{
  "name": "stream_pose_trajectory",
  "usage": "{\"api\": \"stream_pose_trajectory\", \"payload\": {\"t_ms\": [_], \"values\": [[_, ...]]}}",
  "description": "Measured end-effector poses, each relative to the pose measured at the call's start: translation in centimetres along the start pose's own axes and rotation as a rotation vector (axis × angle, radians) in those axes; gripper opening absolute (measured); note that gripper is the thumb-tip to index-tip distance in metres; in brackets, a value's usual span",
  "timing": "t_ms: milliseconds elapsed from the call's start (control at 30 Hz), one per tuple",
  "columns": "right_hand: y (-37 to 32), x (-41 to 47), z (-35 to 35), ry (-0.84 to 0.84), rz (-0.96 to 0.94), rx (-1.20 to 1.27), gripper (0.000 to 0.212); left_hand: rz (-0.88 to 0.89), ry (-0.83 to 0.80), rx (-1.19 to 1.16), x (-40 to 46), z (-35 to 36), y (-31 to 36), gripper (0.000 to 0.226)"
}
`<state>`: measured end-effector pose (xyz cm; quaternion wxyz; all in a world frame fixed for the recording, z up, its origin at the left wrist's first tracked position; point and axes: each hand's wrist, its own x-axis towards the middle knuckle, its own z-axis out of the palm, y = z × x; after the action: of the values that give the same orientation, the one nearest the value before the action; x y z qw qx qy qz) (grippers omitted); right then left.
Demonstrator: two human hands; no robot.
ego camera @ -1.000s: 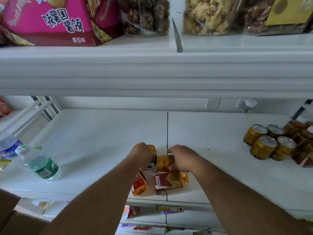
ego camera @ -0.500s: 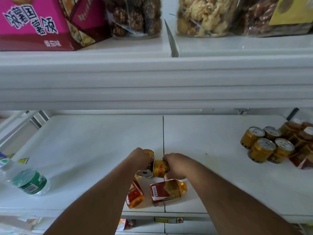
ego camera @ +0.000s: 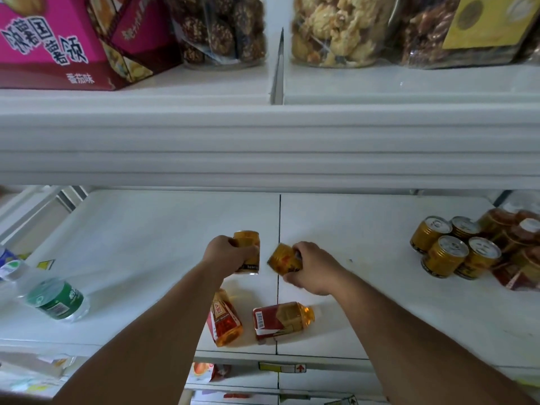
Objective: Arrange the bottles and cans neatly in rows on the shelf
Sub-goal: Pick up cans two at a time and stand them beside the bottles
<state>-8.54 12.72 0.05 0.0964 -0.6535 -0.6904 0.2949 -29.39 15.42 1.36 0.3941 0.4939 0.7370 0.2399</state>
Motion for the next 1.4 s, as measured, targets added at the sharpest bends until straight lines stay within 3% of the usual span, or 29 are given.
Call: {"api": "stream_pose_trajectory", "payload": {"t_ms": [200, 400, 600, 1167, 1400], "values": [[0.5, -2.2, -1.9, 0.02, 0.036, 0.351, 0.063, 0.137, 0.079, -0.093, -4.1, -0.2, 1.4, 0.035], [1.4, -5.4, -2.7, 0.111, -0.004, 0.511, 0.053, 0.231, 0.099, -0.255, -8.6, 0.3, 2.6, 0.038], [2.5, -10.3, -3.5, 0.212, -0.016, 0.641, 0.044, 0.324, 0.067, -0.272, -12.6, 1.0, 2.8, 0.042], [2.9, -27.4, 0.0, 0.444, 0.162, 0.706, 0.057, 0.509, -0.131, -0.313, -23.2, 3.2, -0.6, 0.064], [5.1, -33.4, -0.1, 0.508, 0.169, 0.711, 0.051, 0.549, -0.195, -0.315, -28.6, 5.6, -0.3, 0.067]]}}
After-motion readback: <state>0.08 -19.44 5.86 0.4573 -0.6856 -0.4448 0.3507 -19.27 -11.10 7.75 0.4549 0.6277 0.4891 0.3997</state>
